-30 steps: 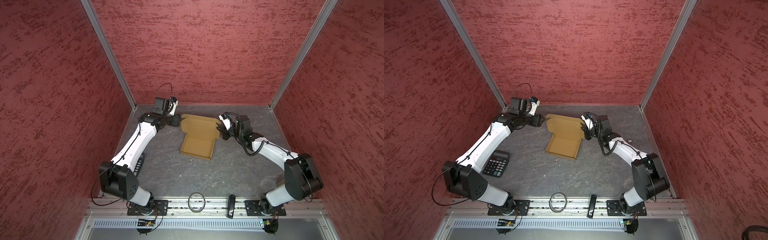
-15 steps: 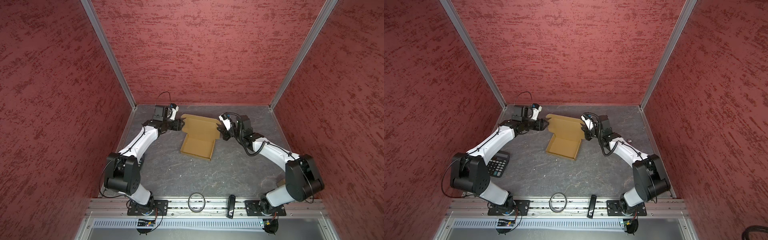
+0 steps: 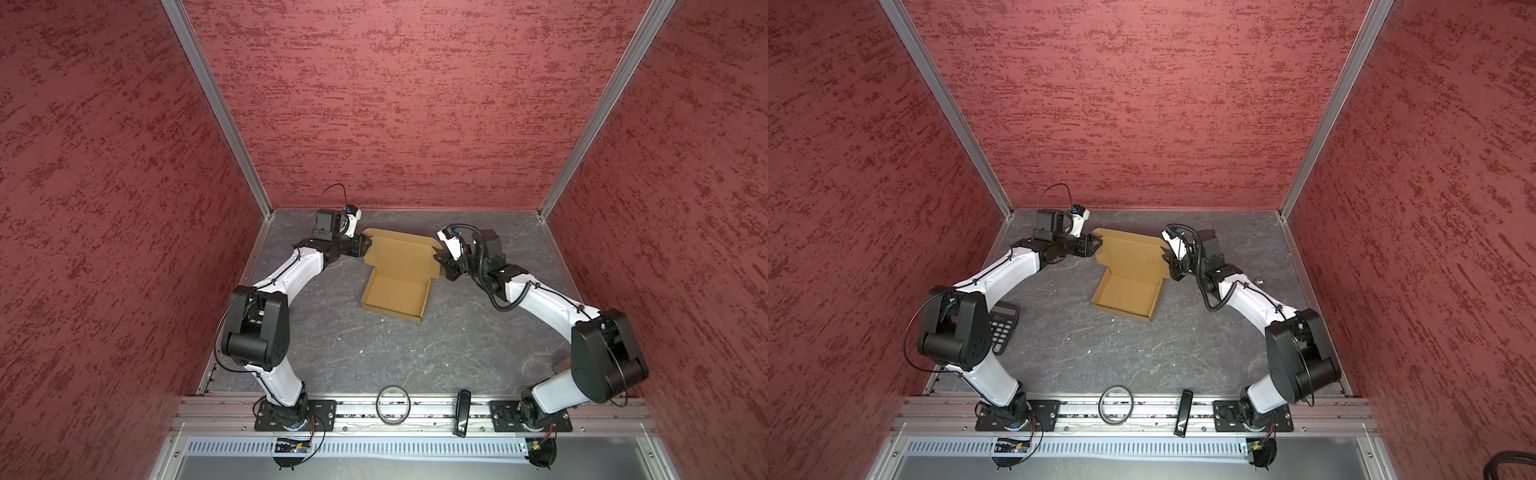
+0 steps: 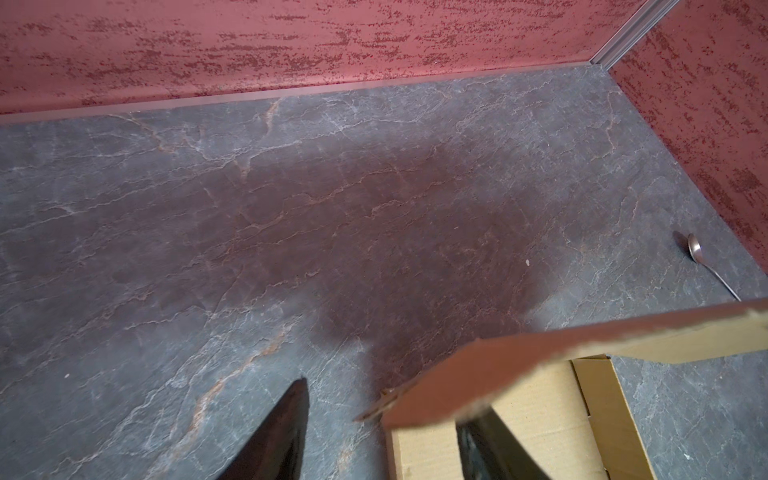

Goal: Fold the paper box

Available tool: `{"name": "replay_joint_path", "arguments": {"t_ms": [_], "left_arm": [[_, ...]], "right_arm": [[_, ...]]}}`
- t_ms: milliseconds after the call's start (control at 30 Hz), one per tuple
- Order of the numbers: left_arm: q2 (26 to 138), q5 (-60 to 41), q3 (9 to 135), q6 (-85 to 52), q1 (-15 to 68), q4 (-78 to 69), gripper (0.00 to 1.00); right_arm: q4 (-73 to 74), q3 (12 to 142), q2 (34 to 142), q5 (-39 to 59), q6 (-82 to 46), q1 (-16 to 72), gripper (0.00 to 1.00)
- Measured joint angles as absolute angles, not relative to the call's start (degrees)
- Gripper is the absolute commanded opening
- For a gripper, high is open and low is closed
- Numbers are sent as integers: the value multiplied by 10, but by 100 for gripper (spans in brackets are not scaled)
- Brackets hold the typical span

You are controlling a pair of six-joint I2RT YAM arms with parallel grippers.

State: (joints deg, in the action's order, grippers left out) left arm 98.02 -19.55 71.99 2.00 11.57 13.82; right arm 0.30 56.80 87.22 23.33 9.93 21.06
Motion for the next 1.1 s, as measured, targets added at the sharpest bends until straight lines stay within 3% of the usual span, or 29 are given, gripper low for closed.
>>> {"name": "replay_joint_path", "arguments": {"t_ms": [433, 1100], "left_arm": [[995, -220, 721, 19, 122, 115, 25], [995, -234, 719, 6, 136, 109, 3]], "right_arm": [[-2, 578, 872, 227, 99, 211, 2], [-3, 616, 909, 157, 82, 218, 2]]}}
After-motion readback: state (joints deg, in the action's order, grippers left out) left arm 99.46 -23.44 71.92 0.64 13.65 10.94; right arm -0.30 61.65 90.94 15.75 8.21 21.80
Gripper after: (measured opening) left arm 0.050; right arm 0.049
